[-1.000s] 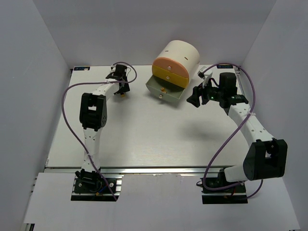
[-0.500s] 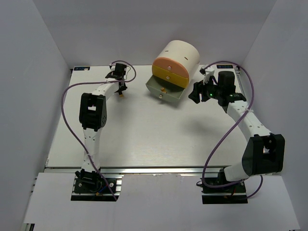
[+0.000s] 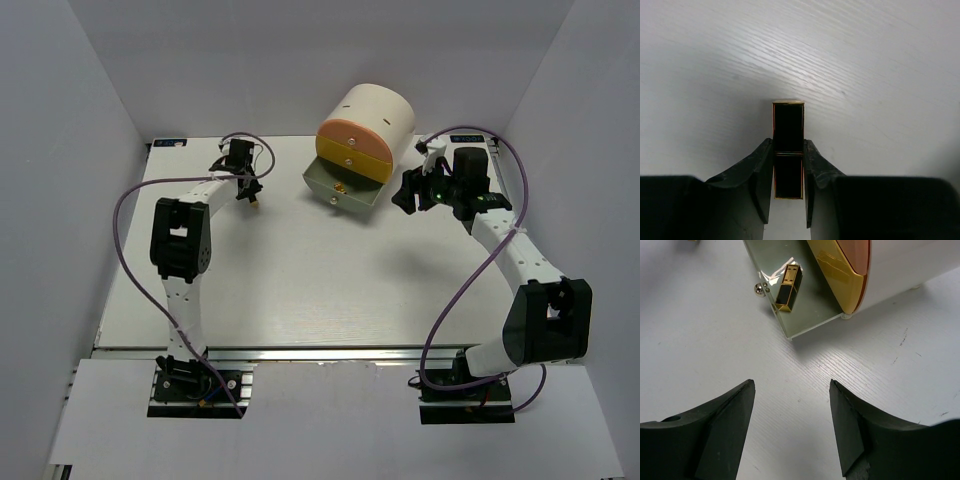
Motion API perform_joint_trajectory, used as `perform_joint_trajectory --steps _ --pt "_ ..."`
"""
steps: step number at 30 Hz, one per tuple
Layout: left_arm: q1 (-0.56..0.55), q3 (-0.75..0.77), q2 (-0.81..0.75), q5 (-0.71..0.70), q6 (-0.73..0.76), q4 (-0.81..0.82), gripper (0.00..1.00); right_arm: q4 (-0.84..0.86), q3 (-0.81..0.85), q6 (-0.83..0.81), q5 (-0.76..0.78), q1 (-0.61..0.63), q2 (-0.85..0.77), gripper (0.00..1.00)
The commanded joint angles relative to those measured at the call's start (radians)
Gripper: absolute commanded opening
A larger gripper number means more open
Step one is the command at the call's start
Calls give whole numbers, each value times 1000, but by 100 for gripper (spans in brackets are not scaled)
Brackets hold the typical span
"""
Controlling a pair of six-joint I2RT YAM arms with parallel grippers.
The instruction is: Organize the makeup
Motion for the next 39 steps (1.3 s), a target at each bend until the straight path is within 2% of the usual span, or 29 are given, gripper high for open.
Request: perform_joint_trajectory --steps 1,5,10,18,21,22,25,26,27,29,31,34,35,36,39 --pt "-1 -127 -237 168 -124 138 1 30 38 8 13 -2 -18 67" --pt "-21 -280 -363 298 -291 262 0 32 37 10 11 -2 -20 67" --pt "-75 -377 -434 418 -463 457 0 32 32 7 8 -4 -20 66" --pt "-194 -292 -301 429 -721 620 2 30 35 8 -4 -4 -23 61" --pt "-211 -227 -233 426 -784 646 6 26 29 4 -12 -4 -34 54" --pt "-214 -210 -218 424 -790 643 7 27 27 1 -13 -4 -37 48" --pt "-227 -134 -168 415 -791 603 19 27 21 -2 -21 -4 -43 35" --pt "-231 -118 -159 414 -790 596 22 27 21 -2 -23 -4 -44 34" --pt "-230 -103 -145 411 -789 580 33 26 21 -4 -23 -4 -44 34" --pt "-231 -100 -141 409 -786 577 47 26 26 -10 -35 -4 -43 34" --pt "-233 -103 -141 403 -784 576 53 23 30 -28 -47 -4 -37 34" --pt "-233 -104 -147 406 -780 579 61 -17 52 -79 -119 -2 -21 40" --pt "-231 -103 -148 406 -777 577 63 -42 64 -149 -194 -2 -14 44" --pt "-231 -103 -151 408 -777 577 64 -74 91 -194 -237 -2 3 53" --pt "-231 -106 -171 409 -754 562 64 -157 119 -356 -372 11 26 55"
